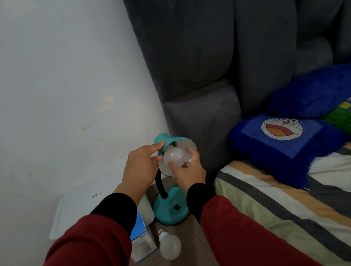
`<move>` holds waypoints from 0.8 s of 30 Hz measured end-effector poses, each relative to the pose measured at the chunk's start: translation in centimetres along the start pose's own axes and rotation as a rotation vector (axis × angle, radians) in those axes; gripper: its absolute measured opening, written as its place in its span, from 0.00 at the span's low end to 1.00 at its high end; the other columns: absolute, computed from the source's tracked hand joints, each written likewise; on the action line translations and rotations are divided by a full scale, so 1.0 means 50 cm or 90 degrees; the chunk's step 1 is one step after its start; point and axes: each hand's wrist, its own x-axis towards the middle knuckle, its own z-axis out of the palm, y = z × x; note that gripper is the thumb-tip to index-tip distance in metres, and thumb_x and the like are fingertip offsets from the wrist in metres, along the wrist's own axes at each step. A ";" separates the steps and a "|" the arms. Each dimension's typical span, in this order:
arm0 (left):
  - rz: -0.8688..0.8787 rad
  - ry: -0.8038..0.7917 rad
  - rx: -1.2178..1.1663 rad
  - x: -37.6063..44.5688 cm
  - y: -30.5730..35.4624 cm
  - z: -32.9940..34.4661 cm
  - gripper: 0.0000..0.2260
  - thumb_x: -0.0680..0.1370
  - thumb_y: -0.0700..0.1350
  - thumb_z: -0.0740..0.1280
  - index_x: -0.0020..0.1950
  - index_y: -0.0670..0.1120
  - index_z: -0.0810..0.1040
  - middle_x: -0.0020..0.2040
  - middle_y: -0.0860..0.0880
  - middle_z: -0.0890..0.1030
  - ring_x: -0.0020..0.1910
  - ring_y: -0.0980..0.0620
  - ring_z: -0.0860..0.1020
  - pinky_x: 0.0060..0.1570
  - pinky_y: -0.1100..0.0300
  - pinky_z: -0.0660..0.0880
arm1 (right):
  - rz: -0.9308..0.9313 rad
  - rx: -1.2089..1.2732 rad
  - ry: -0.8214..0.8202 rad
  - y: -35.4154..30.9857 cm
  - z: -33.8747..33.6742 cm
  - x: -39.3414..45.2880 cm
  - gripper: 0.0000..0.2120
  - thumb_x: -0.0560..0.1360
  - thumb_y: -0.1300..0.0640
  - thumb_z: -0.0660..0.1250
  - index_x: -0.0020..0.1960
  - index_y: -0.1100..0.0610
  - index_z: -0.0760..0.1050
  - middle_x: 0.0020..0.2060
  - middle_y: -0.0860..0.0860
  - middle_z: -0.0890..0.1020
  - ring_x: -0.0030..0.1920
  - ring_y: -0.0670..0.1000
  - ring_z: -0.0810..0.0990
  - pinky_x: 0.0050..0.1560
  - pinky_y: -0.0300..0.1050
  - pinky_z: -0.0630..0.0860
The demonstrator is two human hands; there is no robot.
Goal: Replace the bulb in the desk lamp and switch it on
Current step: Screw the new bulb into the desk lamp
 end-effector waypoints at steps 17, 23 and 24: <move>0.004 0.009 0.003 -0.001 -0.006 0.002 0.18 0.77 0.39 0.65 0.67 0.51 0.74 0.65 0.46 0.78 0.63 0.50 0.76 0.58 0.72 0.62 | 0.032 0.030 -0.011 0.008 0.002 0.023 0.32 0.75 0.38 0.59 0.71 0.57 0.64 0.51 0.61 0.81 0.31 0.50 0.81 0.22 0.34 0.75; 0.005 0.010 -0.002 -0.001 -0.003 0.003 0.18 0.77 0.39 0.66 0.67 0.51 0.74 0.65 0.45 0.77 0.63 0.49 0.76 0.63 0.67 0.65 | 0.038 0.026 -0.011 0.007 -0.004 0.018 0.23 0.76 0.43 0.62 0.59 0.61 0.70 0.42 0.59 0.83 0.26 0.49 0.79 0.20 0.33 0.74; 0.006 0.009 -0.003 -0.001 -0.003 0.002 0.18 0.77 0.39 0.66 0.67 0.50 0.74 0.65 0.45 0.77 0.64 0.49 0.75 0.63 0.67 0.65 | 0.051 0.012 -0.010 0.006 -0.002 0.020 0.26 0.76 0.40 0.59 0.58 0.63 0.72 0.41 0.59 0.83 0.27 0.50 0.80 0.20 0.34 0.74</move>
